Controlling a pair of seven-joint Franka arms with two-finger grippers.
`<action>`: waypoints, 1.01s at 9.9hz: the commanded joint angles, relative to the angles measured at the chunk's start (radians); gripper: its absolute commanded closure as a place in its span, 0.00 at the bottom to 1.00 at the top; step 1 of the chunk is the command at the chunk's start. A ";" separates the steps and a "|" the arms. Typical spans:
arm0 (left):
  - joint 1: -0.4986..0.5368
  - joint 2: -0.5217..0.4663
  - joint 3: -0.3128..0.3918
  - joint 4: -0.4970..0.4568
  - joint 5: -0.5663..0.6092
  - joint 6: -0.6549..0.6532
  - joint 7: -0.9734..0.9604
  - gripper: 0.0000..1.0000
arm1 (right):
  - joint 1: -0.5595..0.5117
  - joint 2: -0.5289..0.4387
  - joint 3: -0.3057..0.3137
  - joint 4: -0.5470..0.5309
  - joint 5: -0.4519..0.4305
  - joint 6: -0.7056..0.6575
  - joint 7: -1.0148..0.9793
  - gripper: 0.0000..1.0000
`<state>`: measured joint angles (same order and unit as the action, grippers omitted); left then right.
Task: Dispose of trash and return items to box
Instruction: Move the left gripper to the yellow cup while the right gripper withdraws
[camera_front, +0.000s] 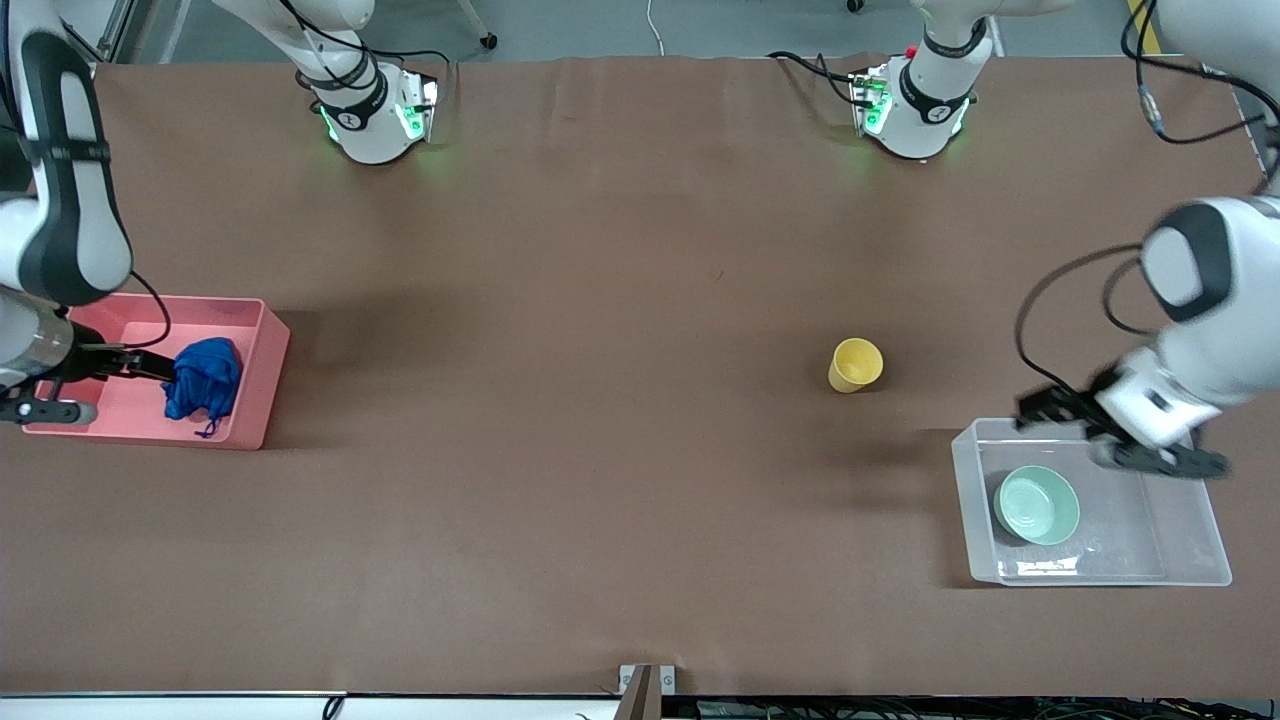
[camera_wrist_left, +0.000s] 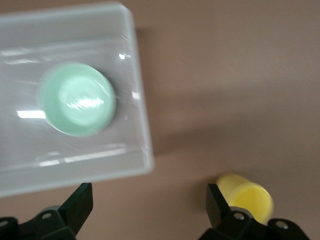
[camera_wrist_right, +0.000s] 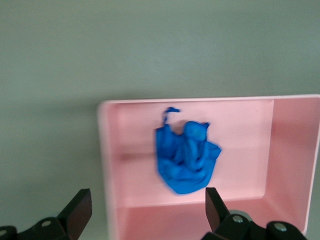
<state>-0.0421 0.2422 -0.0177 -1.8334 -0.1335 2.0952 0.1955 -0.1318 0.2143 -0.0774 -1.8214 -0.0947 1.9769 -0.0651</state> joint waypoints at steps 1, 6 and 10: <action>0.005 -0.092 -0.088 -0.276 0.020 0.141 -0.001 0.00 | 0.101 -0.038 -0.004 0.075 0.015 -0.094 0.164 0.00; 0.001 0.055 -0.203 -0.435 0.020 0.454 -0.001 0.03 | 0.087 -0.194 -0.015 0.330 0.118 -0.483 0.173 0.00; -0.007 0.111 -0.211 -0.448 0.020 0.514 -0.036 1.00 | 0.083 -0.193 -0.008 0.353 0.118 -0.521 0.159 0.00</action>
<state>-0.0490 0.3382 -0.2232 -2.2665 -0.1328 2.5895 0.1868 -0.0411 0.0079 -0.0968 -1.4822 0.0091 1.4609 0.1005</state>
